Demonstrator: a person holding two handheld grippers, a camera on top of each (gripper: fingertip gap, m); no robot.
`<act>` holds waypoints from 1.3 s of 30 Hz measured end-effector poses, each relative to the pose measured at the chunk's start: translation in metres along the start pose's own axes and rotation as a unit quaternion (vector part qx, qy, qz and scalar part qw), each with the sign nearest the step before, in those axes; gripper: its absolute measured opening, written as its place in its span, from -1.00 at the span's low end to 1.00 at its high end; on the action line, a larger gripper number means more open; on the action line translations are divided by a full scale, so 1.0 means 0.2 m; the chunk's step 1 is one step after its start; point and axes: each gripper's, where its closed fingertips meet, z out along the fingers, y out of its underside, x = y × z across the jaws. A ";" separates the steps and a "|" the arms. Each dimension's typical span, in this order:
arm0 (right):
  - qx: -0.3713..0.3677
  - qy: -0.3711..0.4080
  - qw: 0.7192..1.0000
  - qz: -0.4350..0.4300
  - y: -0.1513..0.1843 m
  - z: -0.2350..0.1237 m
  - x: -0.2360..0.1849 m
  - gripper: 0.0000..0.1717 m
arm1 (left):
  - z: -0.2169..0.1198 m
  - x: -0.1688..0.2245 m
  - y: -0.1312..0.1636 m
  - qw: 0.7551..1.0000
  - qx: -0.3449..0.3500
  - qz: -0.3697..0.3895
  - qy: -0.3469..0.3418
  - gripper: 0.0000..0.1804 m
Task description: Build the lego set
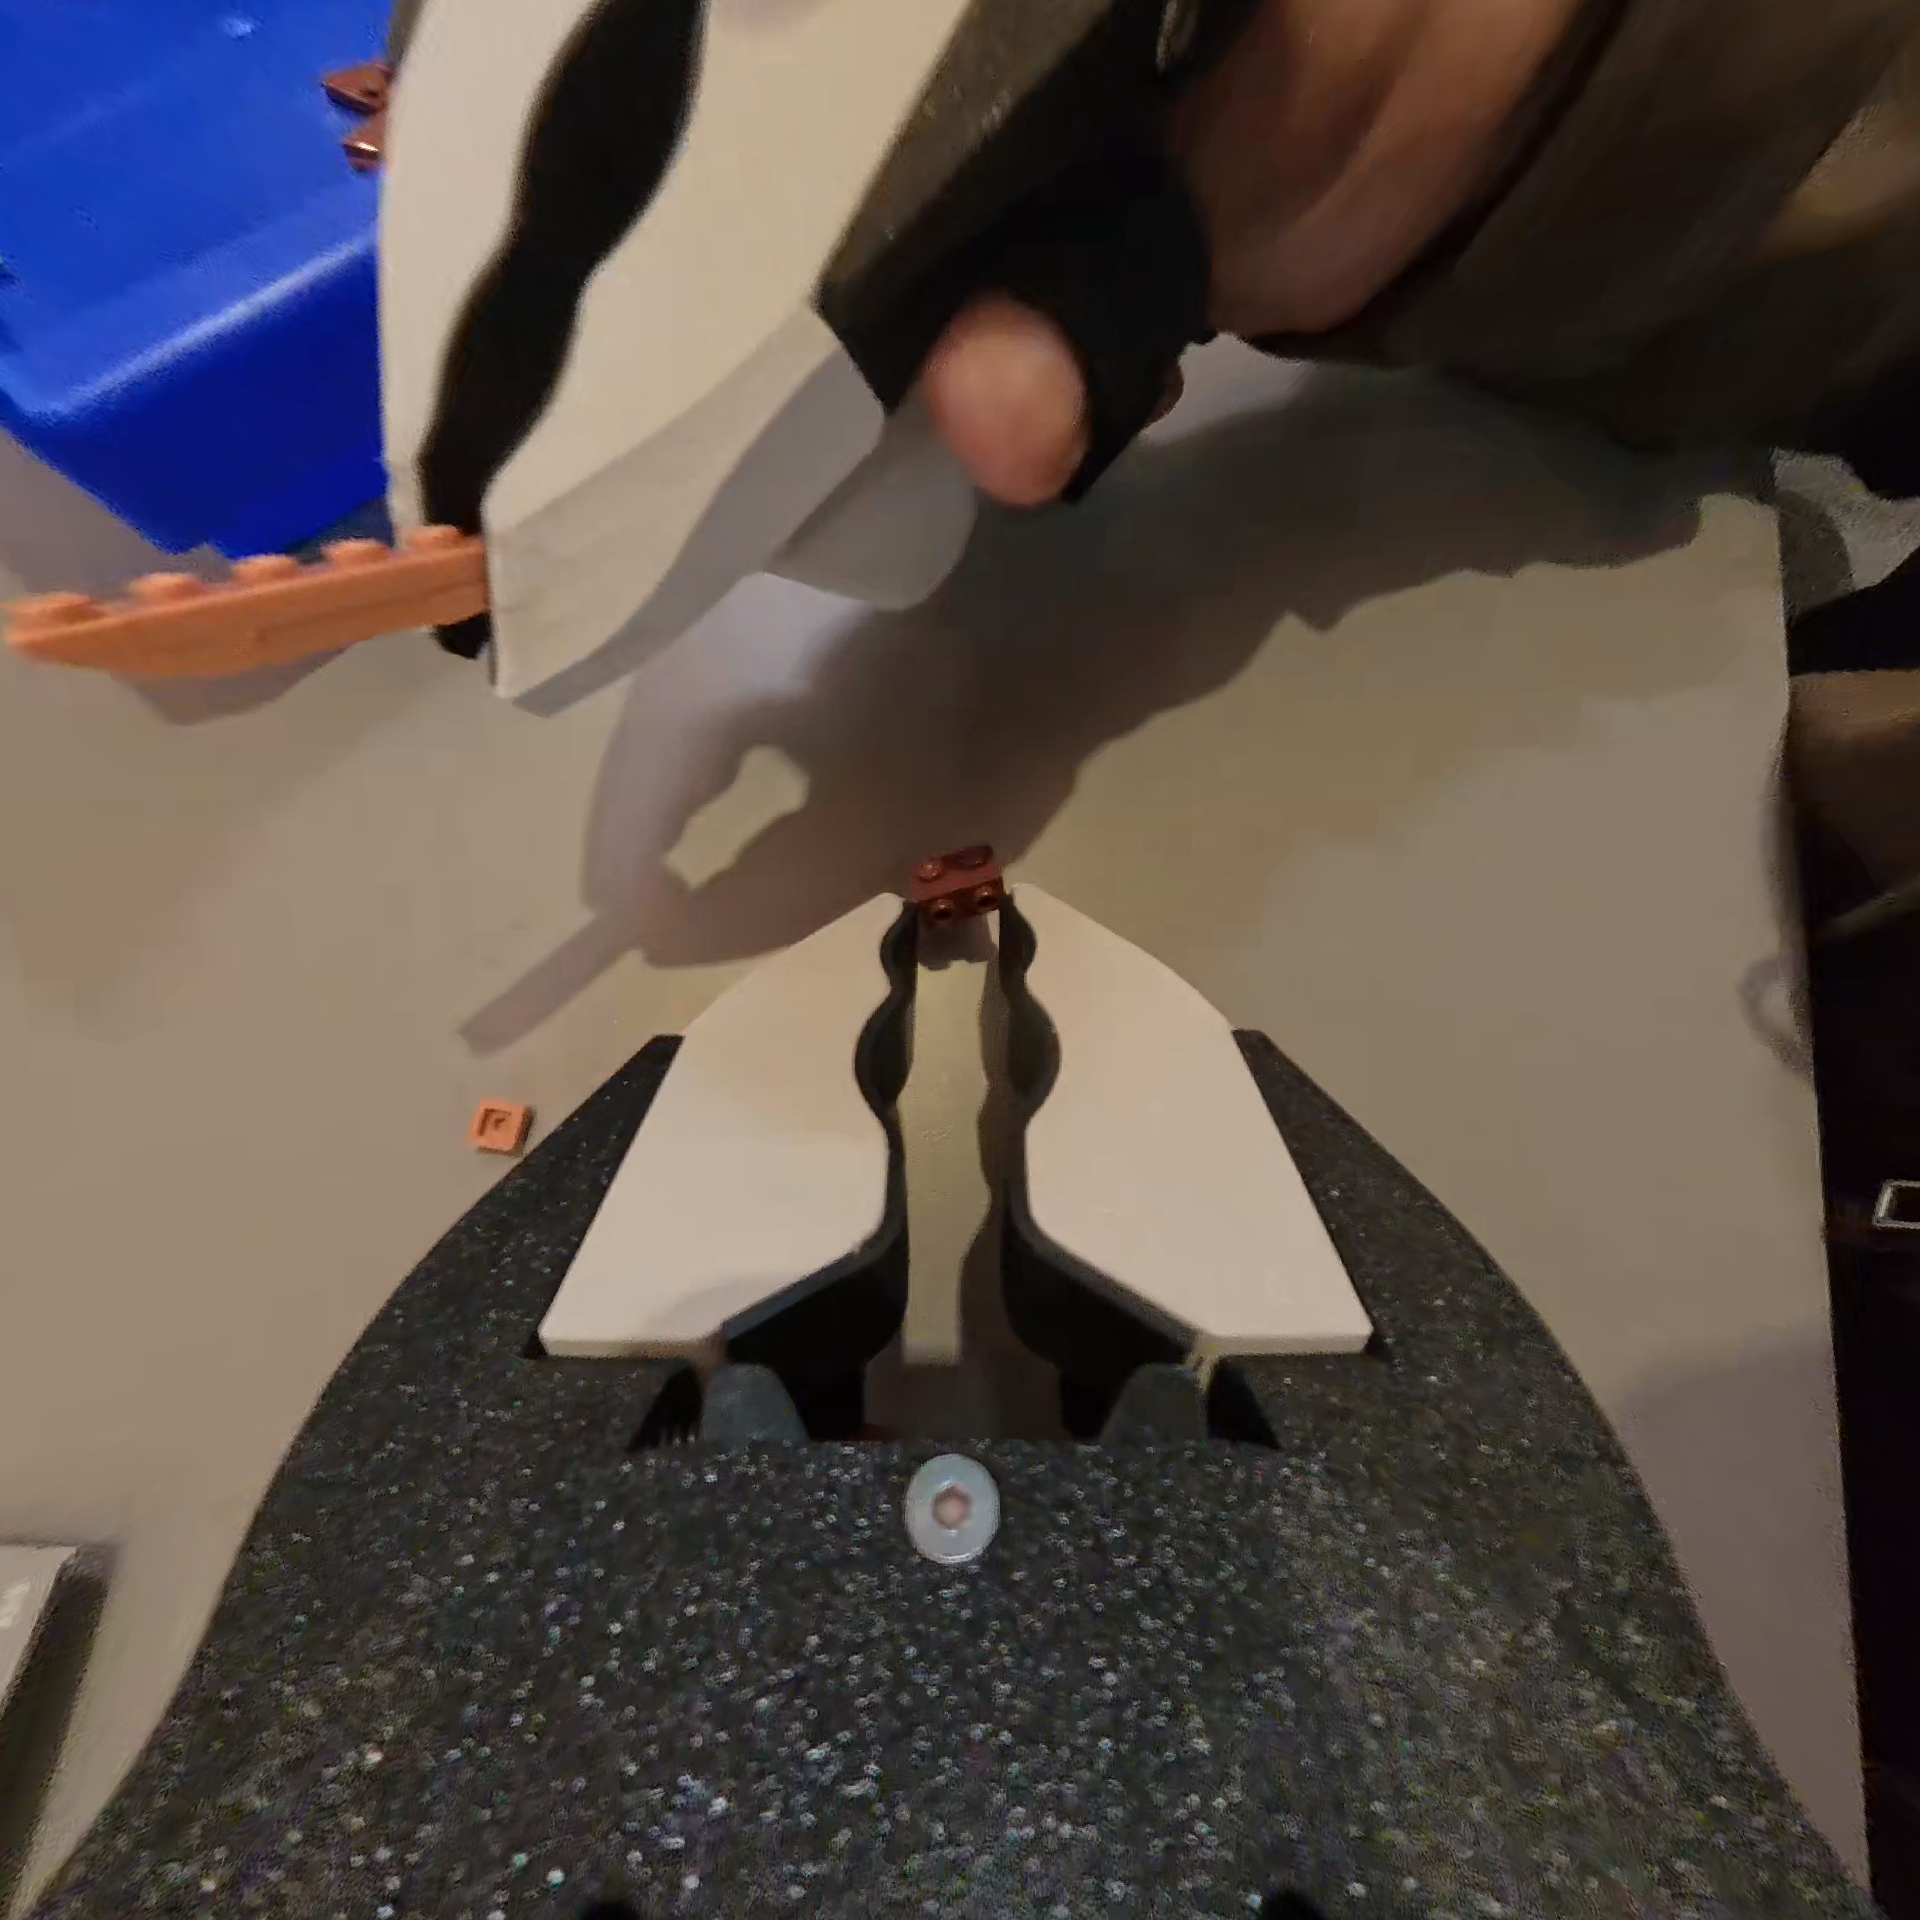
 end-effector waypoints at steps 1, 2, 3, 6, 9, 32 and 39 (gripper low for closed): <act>0.000 0.001 1.000 -0.001 0.00 0.00 0.00 -0.90 | -0.01 -0.02 -0.01 1.000 0.003 0.002 -0.010 -0.84; 0.000 0.001 1.000 -0.001 0.00 0.00 0.00 -0.90 | -0.03 -0.06 0.00 1.000 0.002 0.008 -0.030 -0.84; -0.001 0.002 1.000 0.000 0.00 0.00 0.01 -0.90 | -0.04 -0.09 0.01 0.999 -0.005 0.012 -0.042 -0.84; -0.002 0.003 1.000 -0.002 0.00 0.00 0.01 -0.90 | -0.03 -0.07 0.03 0.999 -0.016 0.012 -0.031 -0.84; -0.012 0.009 1.000 -0.008 0.02 0.00 0.01 -0.90 | -0.02 -0.10 0.05 0.998 -0.032 0.010 -0.053 -0.84; -0.077 0.032 0.996 -0.019 0.16 0.07 0.05 -0.90 | -0.20 -0.29 -0.09 0.982 0.122 -0.058 -0.131 -0.85; -0.075 0.032 0.996 -0.018 0.16 0.07 0.05 -0.90 | -0.20 -0.31 -0.09 0.981 0.125 -0.062 -0.135 -0.85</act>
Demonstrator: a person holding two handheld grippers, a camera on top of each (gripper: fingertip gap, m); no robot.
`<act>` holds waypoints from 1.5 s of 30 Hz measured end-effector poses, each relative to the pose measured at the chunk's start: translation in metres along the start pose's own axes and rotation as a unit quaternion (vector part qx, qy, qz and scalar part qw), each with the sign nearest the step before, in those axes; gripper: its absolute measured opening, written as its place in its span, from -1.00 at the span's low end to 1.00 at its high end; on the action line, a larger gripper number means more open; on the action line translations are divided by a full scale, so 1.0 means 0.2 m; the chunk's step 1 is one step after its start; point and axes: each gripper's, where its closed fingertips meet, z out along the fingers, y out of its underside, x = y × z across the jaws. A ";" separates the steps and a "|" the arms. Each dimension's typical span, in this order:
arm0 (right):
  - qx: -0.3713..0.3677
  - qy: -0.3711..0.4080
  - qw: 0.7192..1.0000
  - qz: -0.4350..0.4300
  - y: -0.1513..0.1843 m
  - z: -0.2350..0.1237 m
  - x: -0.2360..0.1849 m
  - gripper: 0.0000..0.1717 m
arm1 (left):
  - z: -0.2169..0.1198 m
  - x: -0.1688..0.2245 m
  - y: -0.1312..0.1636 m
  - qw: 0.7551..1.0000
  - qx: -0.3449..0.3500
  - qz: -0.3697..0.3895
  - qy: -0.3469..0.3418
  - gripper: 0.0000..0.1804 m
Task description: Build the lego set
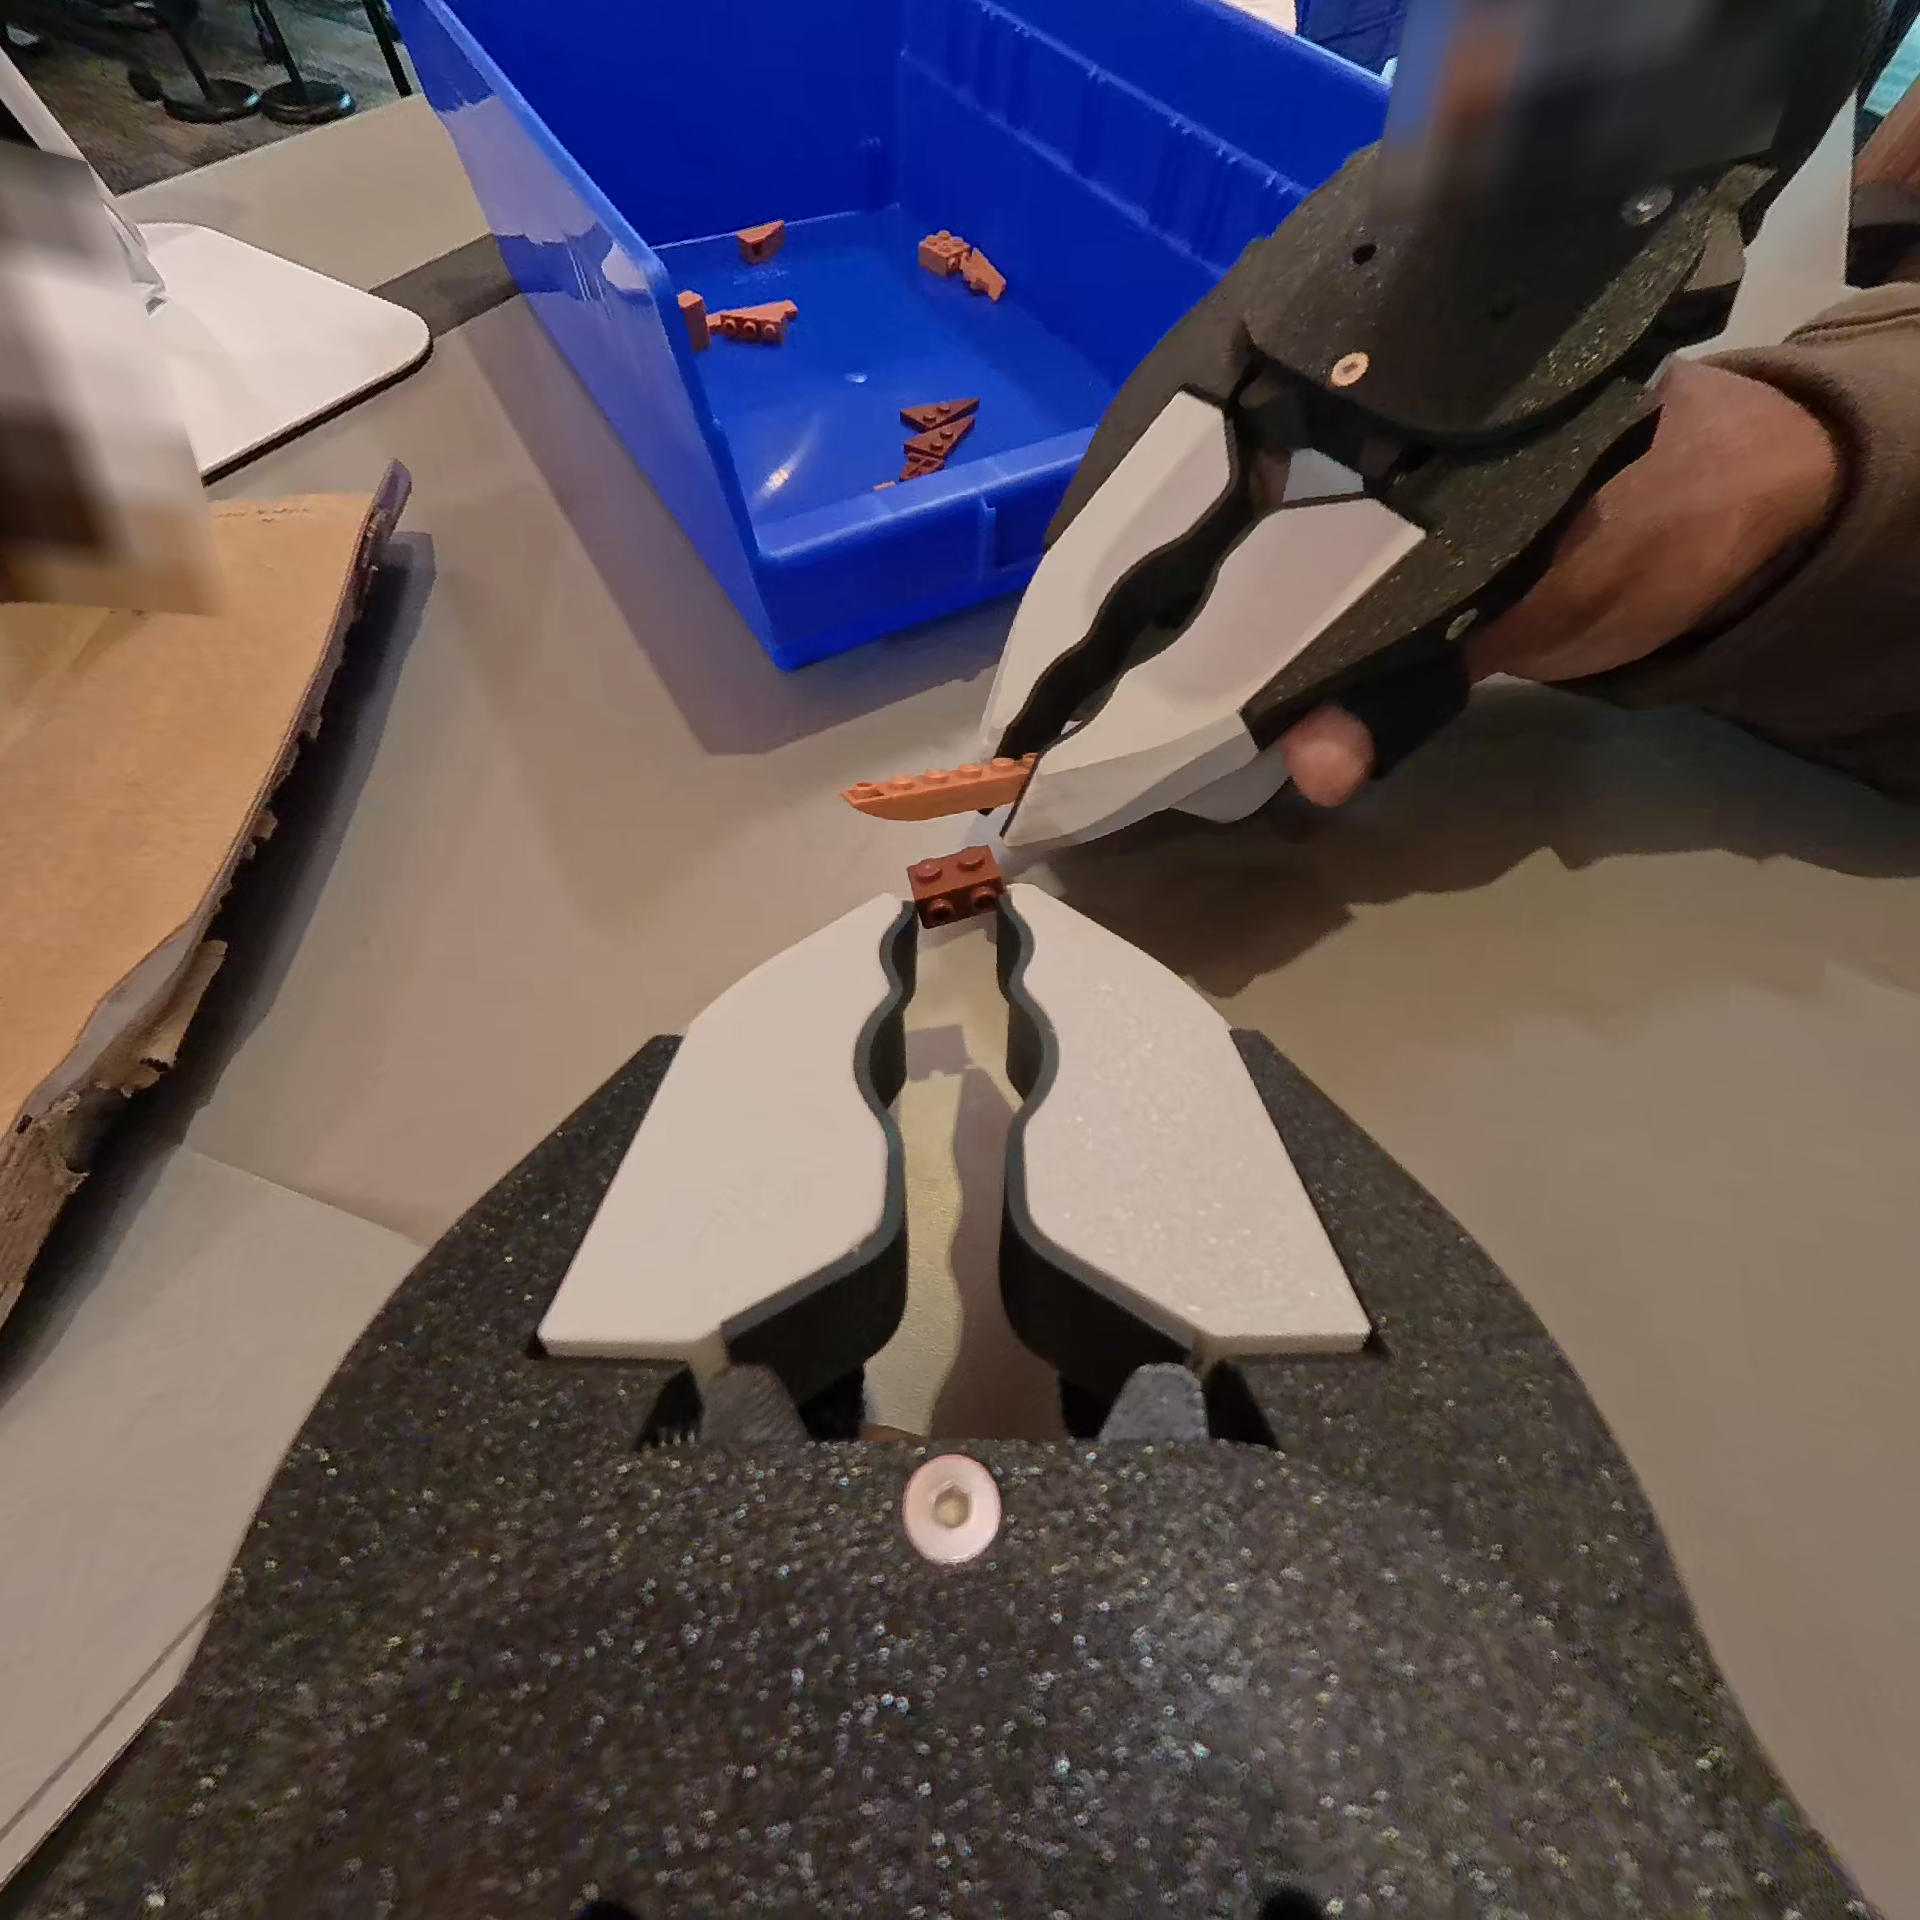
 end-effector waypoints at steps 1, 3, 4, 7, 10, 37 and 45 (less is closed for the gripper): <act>0.000 0.000 1.000 0.000 0.00 0.00 0.00 -0.90 | 0.00 0.00 0.00 1.000 0.001 0.000 -0.001 -0.85; 0.001 0.000 1.000 -0.001 0.00 0.00 -0.01 -0.90 | 0.00 0.00 0.00 1.000 0.003 0.001 -0.002 -0.85; 0.001 0.000 1.000 -0.001 0.00 0.00 -0.01 -0.90 | 0.00 0.00 0.00 1.000 0.004 0.002 -0.004 -0.85; 0.002 0.001 1.000 -0.001 -0.01 0.01 -0.02 -0.90 | 0.00 -0.01 -0.01 1.000 0.008 0.009 -0.009 -0.84; 0.003 0.003 1.000 0.000 -0.01 0.01 -0.02 -0.90 | 0.00 -0.01 -0.01 1.000 0.009 0.016 -0.013 -0.85; 0.011 0.049 0.997 -0.062 -0.05 0.02 -0.08 -0.90 | 0.02 0.01 -0.01 0.993 0.006 0.101 -0.066 -0.84; 0.017 0.048 0.997 -0.057 -0.05 0.03 -0.08 -0.90 | 0.02 0.02 -0.02 0.989 -0.001 0.118 -0.085 -0.84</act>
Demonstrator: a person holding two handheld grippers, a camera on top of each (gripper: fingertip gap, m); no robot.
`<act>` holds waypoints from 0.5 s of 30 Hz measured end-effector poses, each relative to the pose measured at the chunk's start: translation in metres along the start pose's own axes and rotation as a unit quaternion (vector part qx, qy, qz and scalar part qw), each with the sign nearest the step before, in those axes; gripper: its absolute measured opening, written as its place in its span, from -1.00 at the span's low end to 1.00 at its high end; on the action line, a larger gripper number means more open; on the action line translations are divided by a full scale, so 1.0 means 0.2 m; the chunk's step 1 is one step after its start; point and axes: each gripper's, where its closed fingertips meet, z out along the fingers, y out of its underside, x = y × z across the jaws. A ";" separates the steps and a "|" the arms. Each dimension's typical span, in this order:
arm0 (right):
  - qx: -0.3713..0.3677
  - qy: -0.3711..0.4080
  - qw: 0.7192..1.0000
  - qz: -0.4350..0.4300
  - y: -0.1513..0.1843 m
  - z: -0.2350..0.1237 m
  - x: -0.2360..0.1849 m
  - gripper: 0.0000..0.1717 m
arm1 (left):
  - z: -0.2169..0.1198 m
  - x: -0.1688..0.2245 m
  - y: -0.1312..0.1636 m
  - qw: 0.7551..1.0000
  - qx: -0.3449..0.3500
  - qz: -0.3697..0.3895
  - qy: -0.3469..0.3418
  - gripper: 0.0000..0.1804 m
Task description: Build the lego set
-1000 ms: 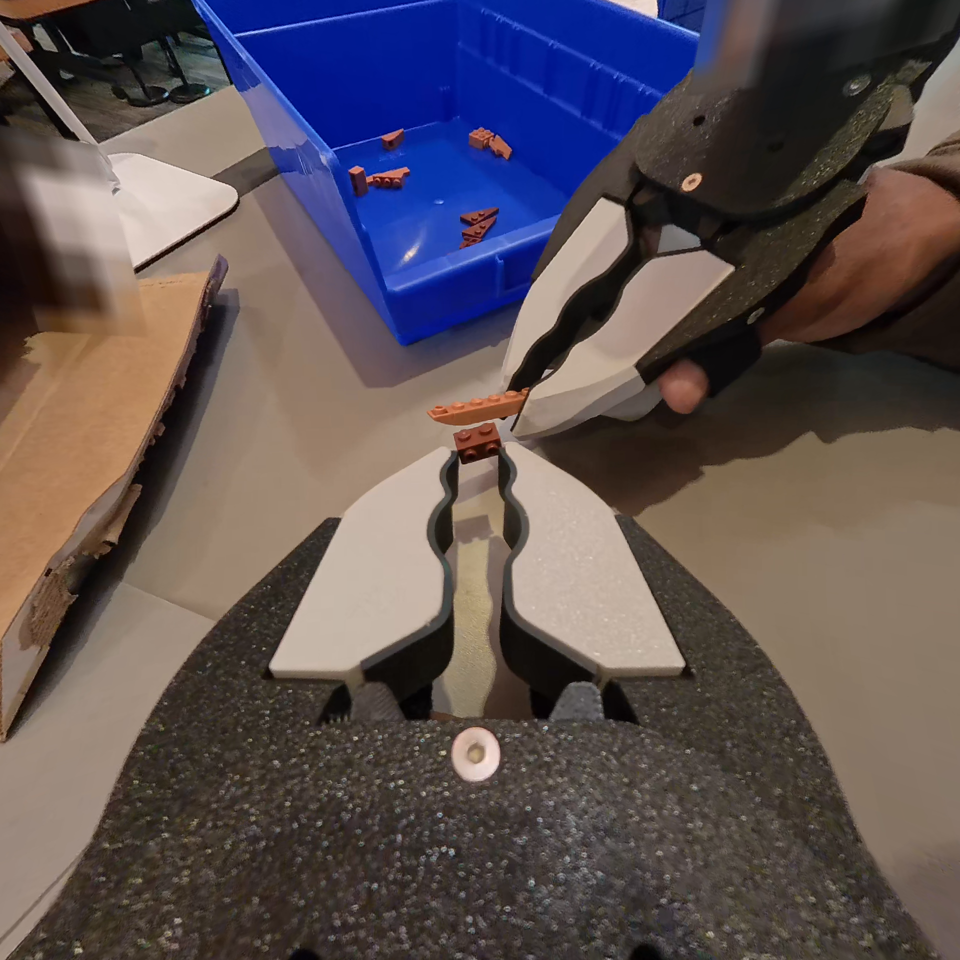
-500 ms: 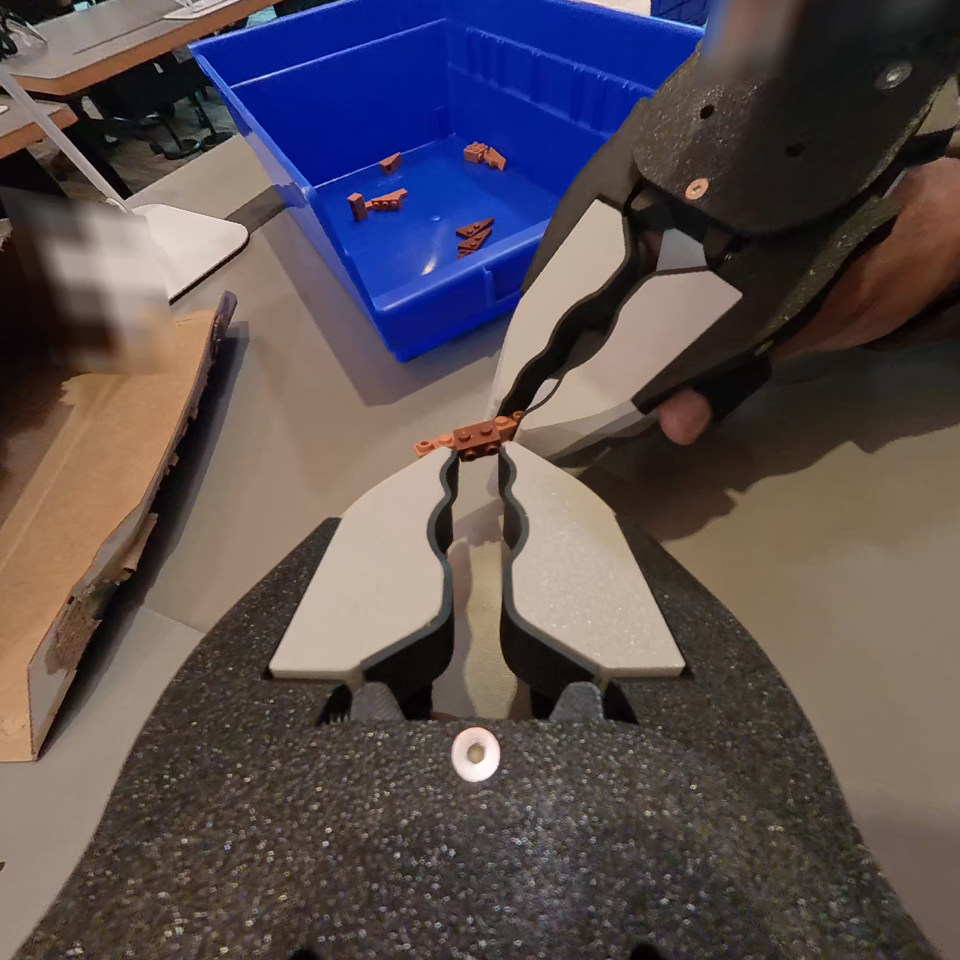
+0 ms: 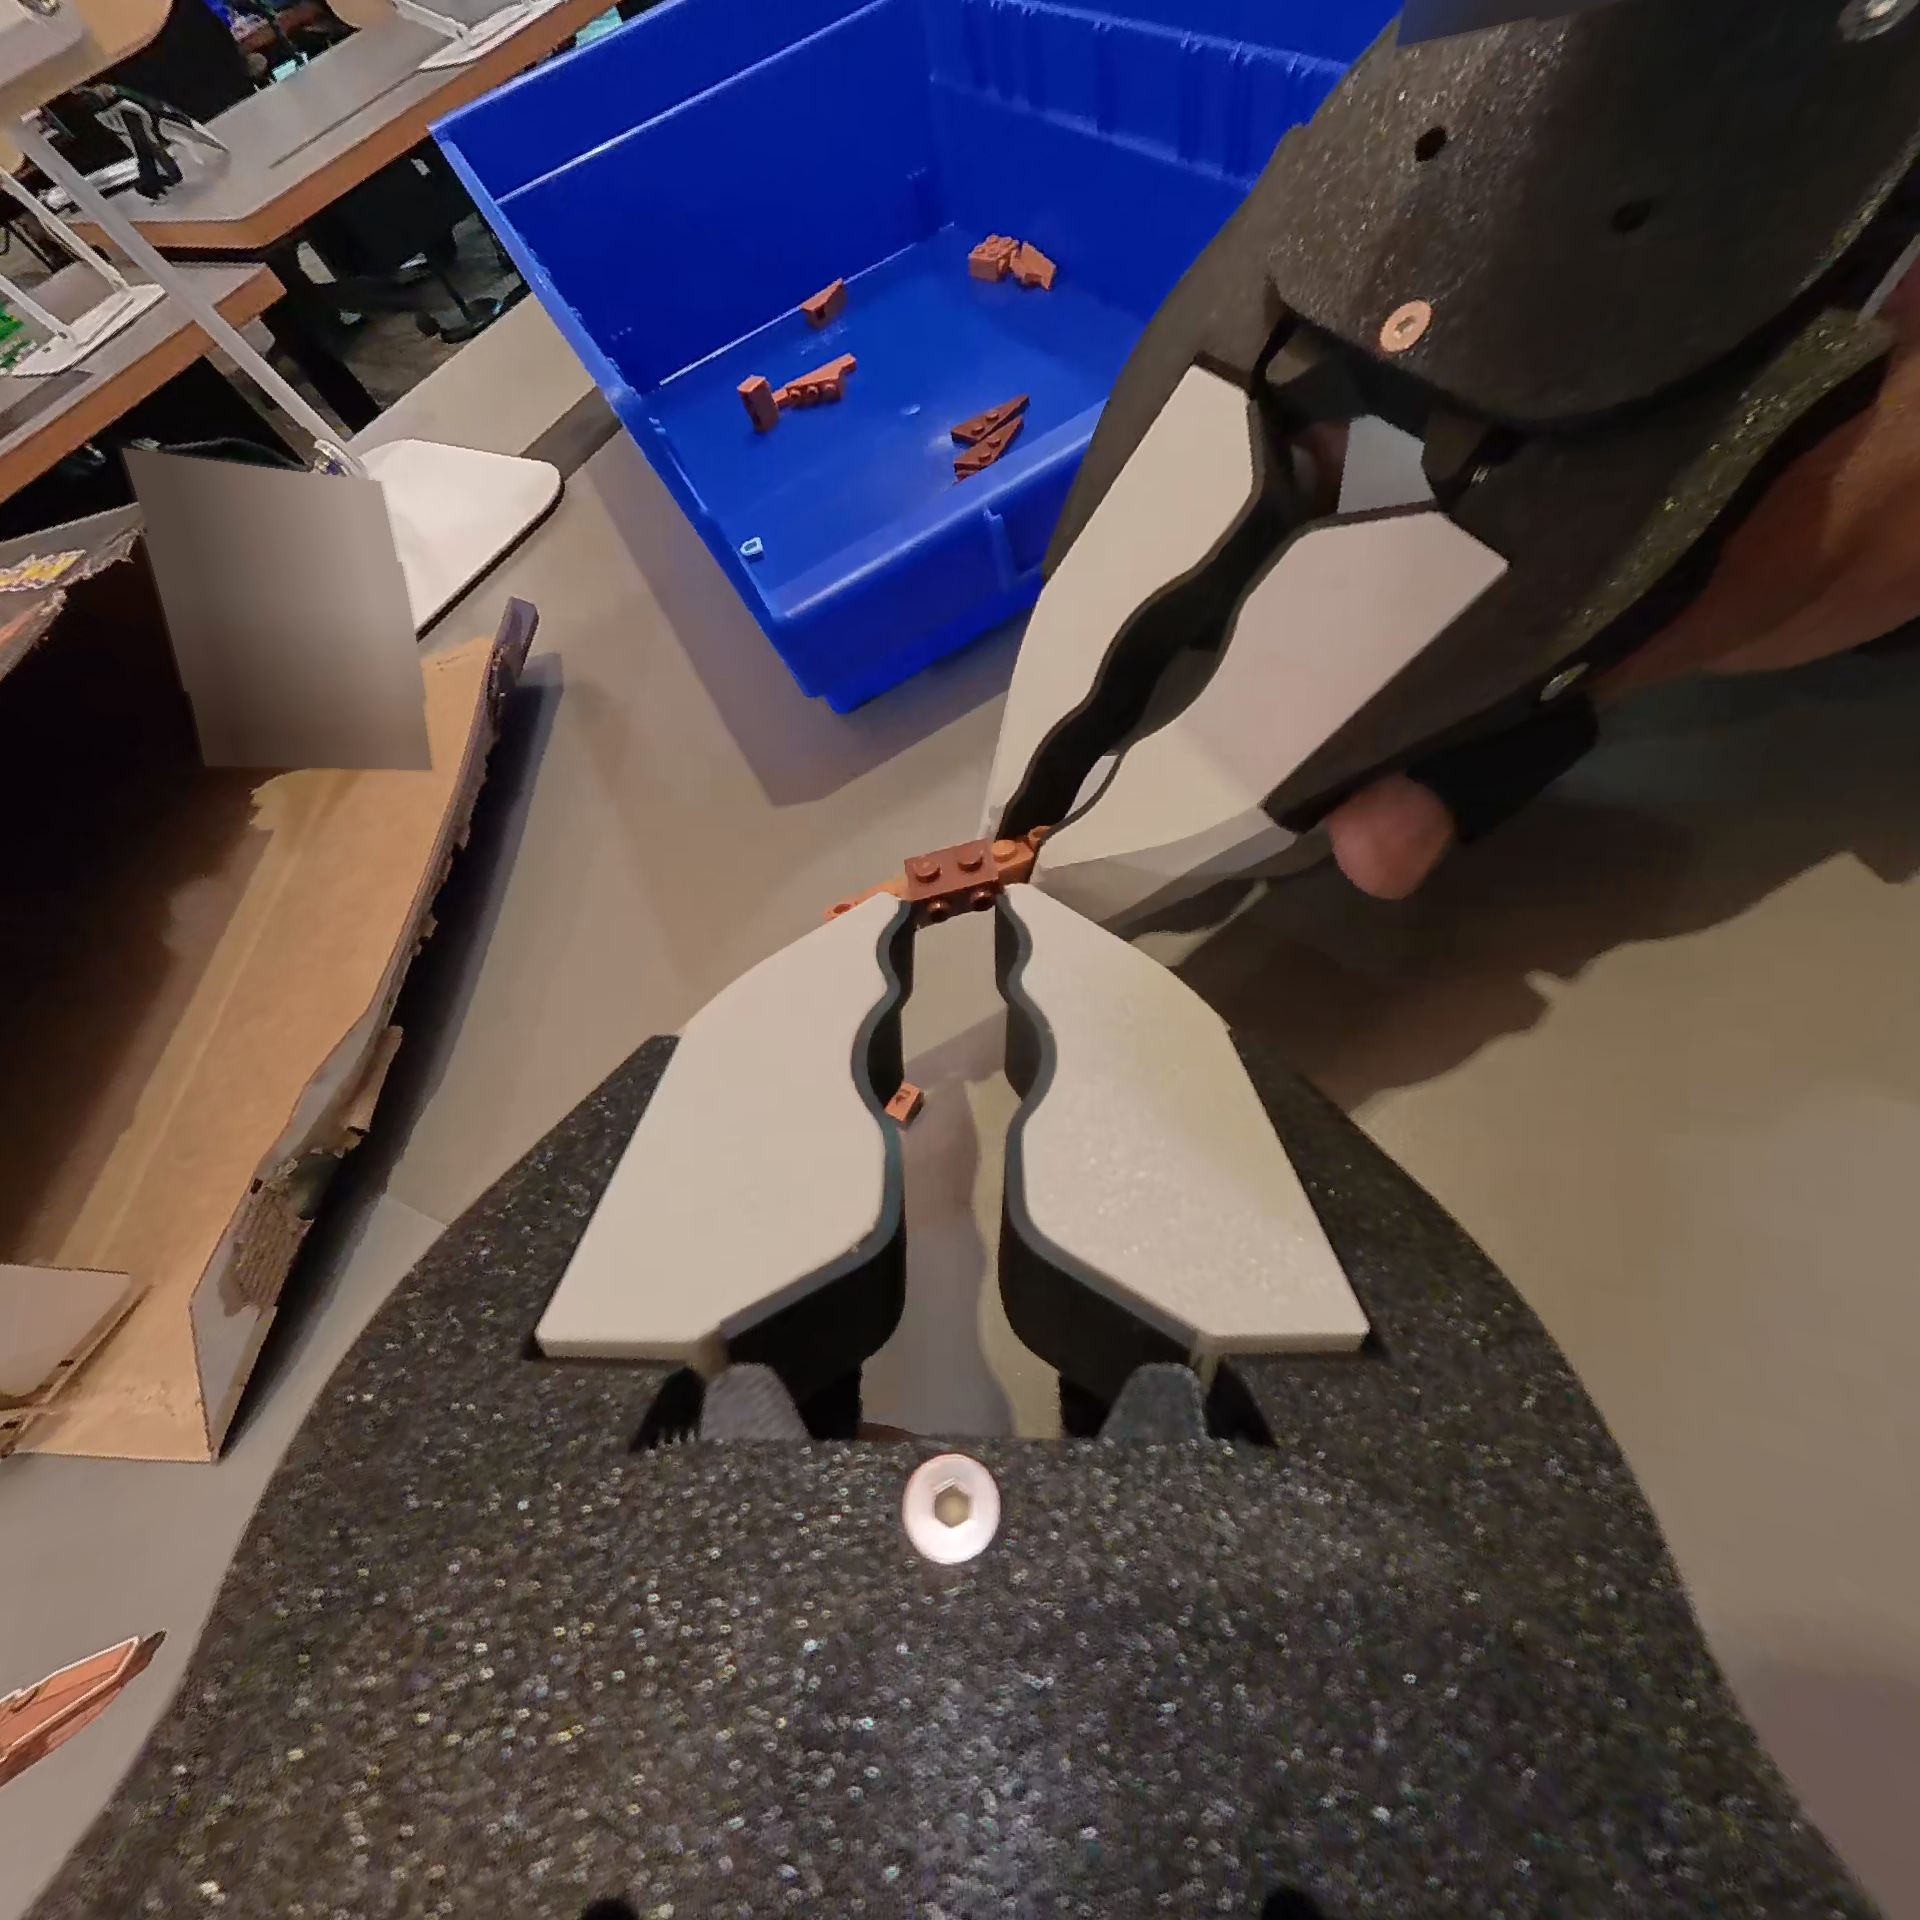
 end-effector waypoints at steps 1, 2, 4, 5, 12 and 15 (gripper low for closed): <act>0.000 0.000 1.000 0.000 0.00 0.00 0.00 -0.90 | 0.00 0.00 0.00 1.000 -0.001 0.000 -0.002 -0.84; 0.001 -0.001 1.000 0.001 0.00 0.00 0.00 -0.90 | 0.00 0.00 0.00 1.000 -0.001 0.000 -0.003 -0.84; 0.003 -0.002 1.000 0.003 0.00 0.00 0.00 -0.90 | 0.00 0.00 0.00 1.000 -0.001 0.000 -0.004 -0.84; 0.003 -0.003 1.000 0.004 0.00 0.00 0.00 -0.90 | 0.00 0.00 0.00 1.000 0.000 0.001 -0.005 -0.84; 0.003 -0.014 1.000 0.021 0.01 0.01 0.00 -0.90 | 0.01 0.00 0.00 1.000 -0.003 0.004 -0.007 -0.84; 0.002 -0.024 0.999 0.036 0.01 0.01 -0.01 -0.90 | 0.01 0.00 0.01 1.000 -0.005 0.005 -0.006 -0.84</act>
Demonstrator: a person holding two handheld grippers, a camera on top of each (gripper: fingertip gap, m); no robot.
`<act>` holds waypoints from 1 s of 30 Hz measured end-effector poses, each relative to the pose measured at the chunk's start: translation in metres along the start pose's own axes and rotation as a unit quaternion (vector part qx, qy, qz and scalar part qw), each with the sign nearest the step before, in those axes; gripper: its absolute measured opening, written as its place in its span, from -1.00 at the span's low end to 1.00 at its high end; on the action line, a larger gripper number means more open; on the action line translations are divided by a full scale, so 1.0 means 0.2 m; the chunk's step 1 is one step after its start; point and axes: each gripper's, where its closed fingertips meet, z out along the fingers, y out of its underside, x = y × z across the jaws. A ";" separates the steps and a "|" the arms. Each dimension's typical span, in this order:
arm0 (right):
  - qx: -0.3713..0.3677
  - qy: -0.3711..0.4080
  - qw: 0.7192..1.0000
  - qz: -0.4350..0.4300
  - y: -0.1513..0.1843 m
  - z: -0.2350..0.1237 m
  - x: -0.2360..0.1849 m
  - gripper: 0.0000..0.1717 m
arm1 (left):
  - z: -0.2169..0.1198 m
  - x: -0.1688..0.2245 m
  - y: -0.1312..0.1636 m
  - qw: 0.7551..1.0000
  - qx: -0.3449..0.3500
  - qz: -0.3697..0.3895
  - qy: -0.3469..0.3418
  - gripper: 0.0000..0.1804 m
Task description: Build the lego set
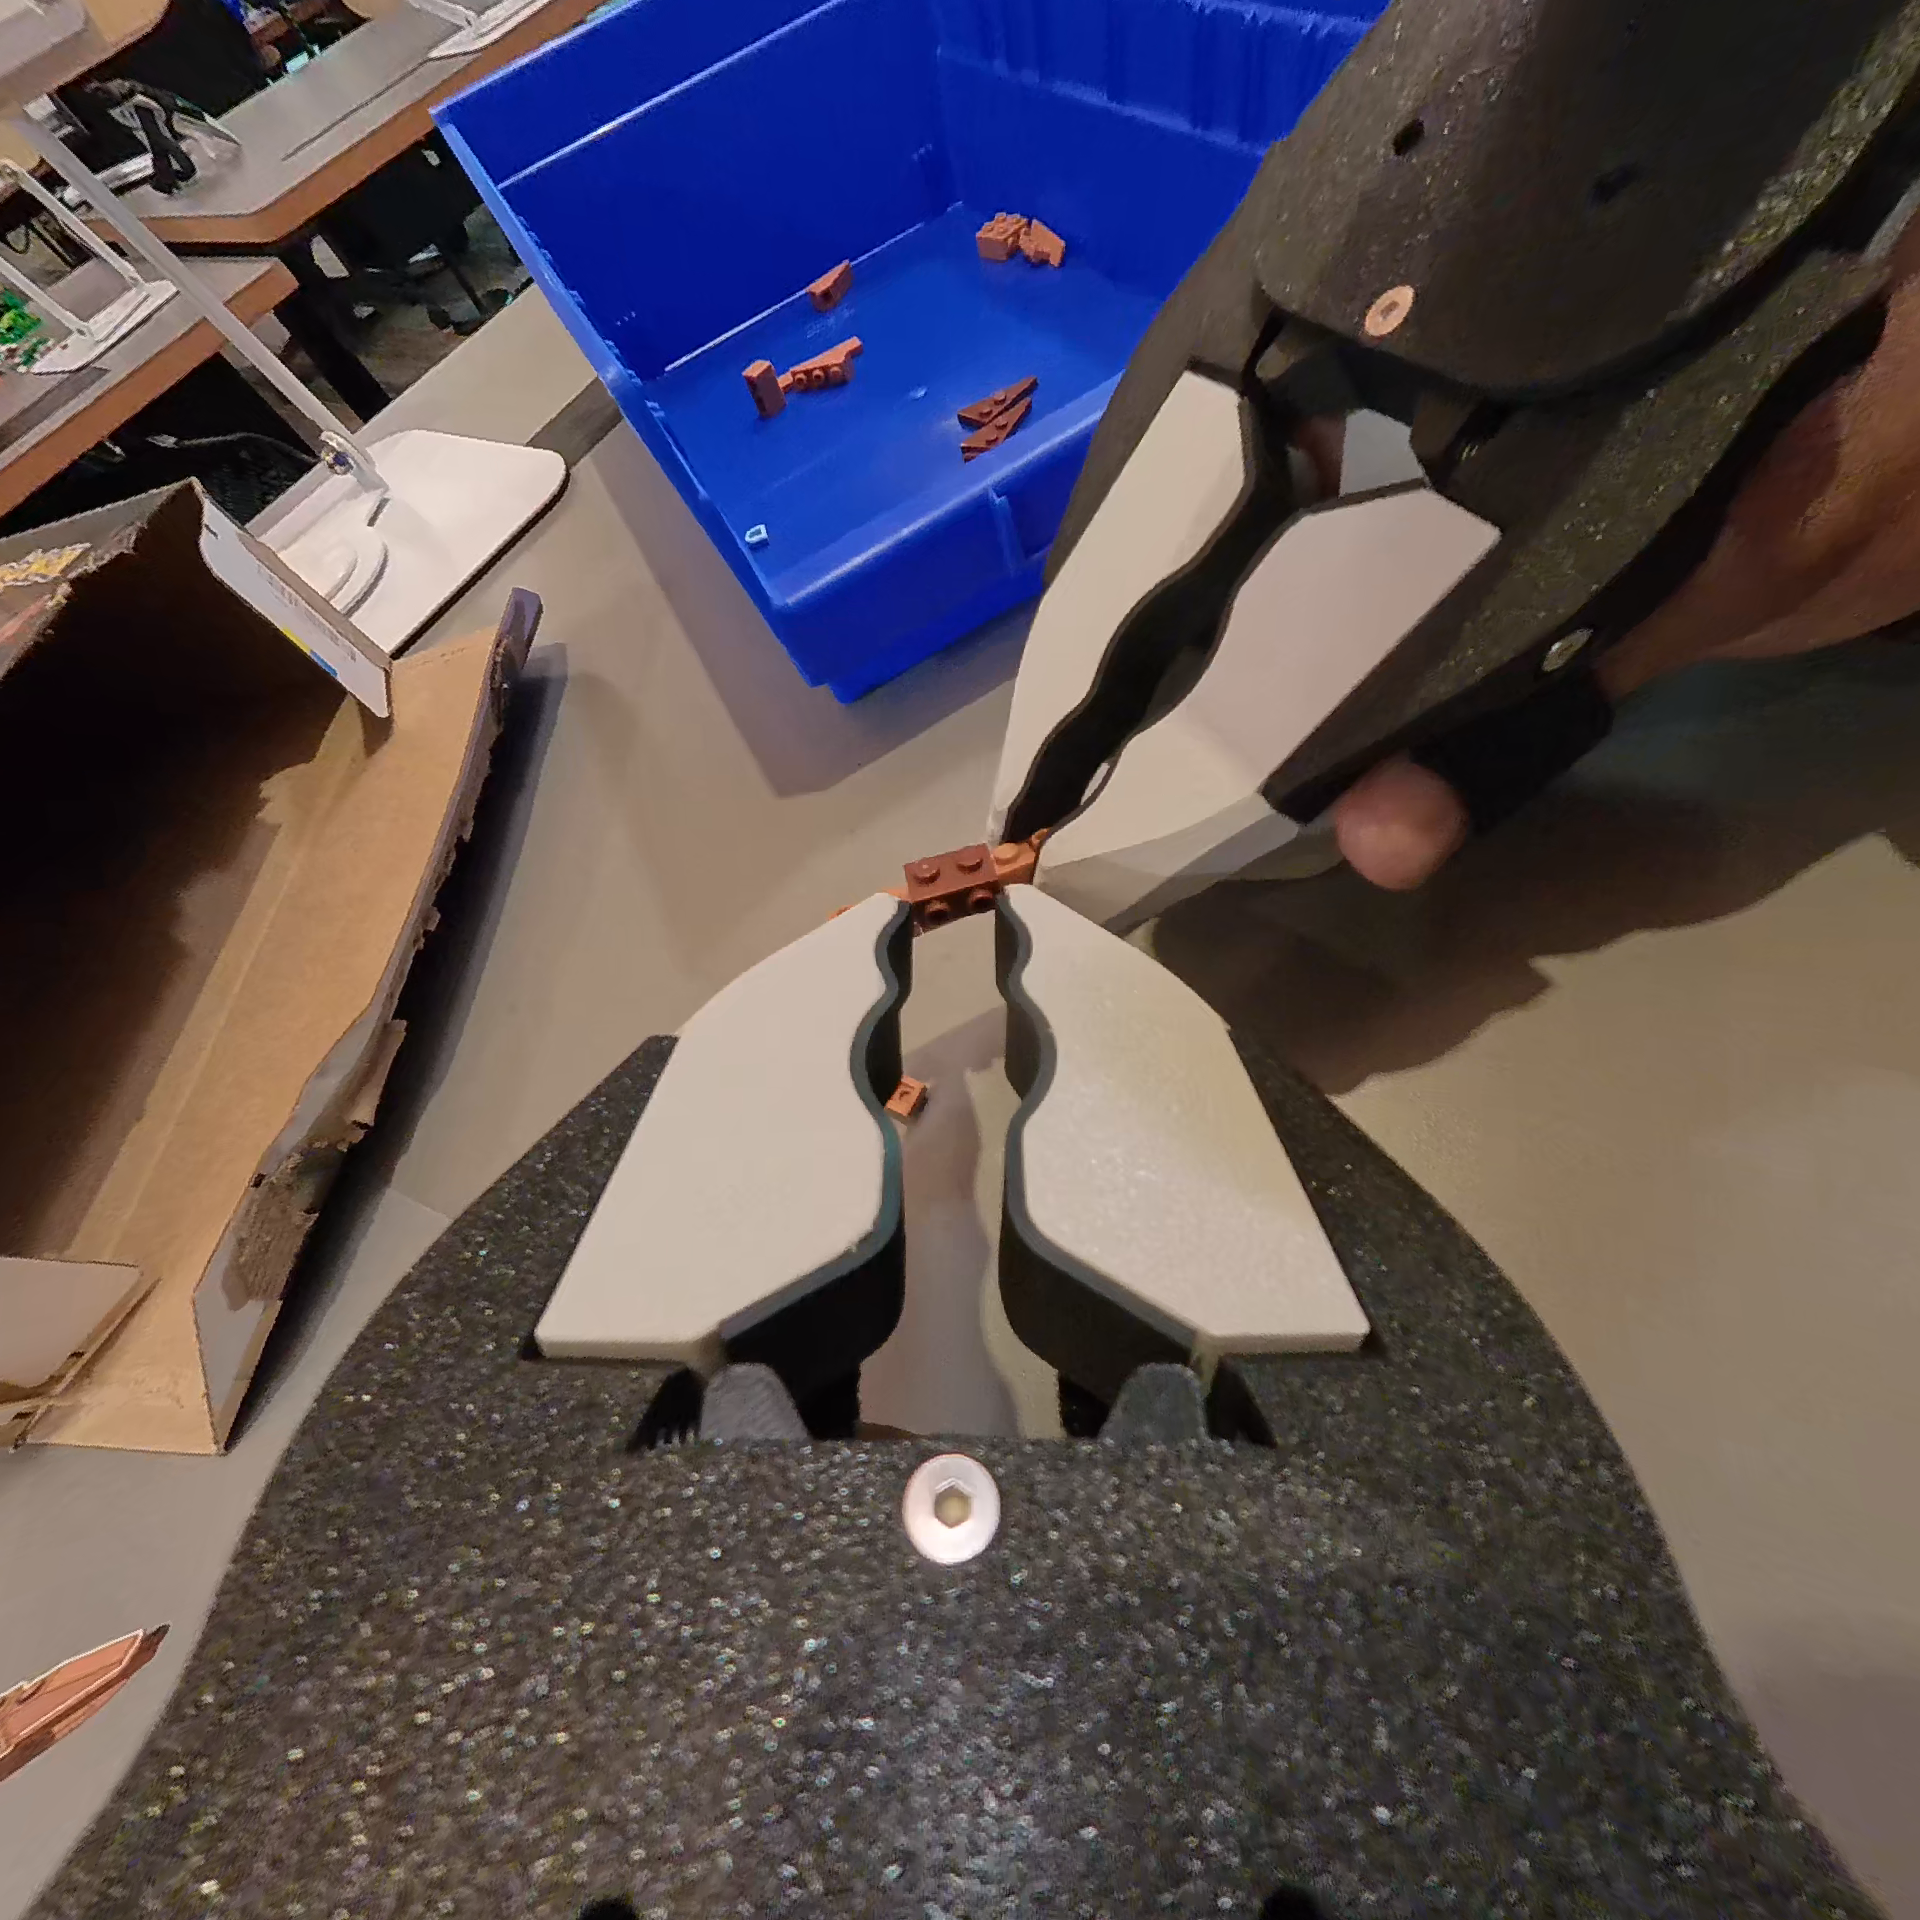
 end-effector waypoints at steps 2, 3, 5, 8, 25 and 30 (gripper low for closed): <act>-0.001 -0.005 1.000 0.006 0.00 0.00 0.00 -0.90 | 0.00 0.00 0.00 1.000 -0.001 0.003 0.000 -0.84; -0.001 -0.005 1.000 0.008 0.00 0.00 0.00 -0.90 | 0.00 0.00 0.00 1.000 -0.001 0.005 -0.001 -0.84; -0.002 -0.005 1.000 0.008 0.00 0.00 0.00 -0.90 | 0.00 0.00 0.00 1.000 -0.001 0.009 -0.002 -0.84; -0.003 -0.005 1.000 0.008 0.00 0.00 0.00 -0.90 | 0.00 0.01 0.00 1.000 0.000 0.011 -0.002 -0.84; -0.004 -0.028 0.999 0.040 0.01 -0.01 0.00 -0.90 | -0.02 0.00 -0.02 0.971 0.037 0.235 -0.024 -0.70; -0.012 -0.032 0.999 0.041 0.02 0.00 -0.01 -0.90 | -0.01 0.02 0.01 0.923 0.025 0.381 -0.050 -0.72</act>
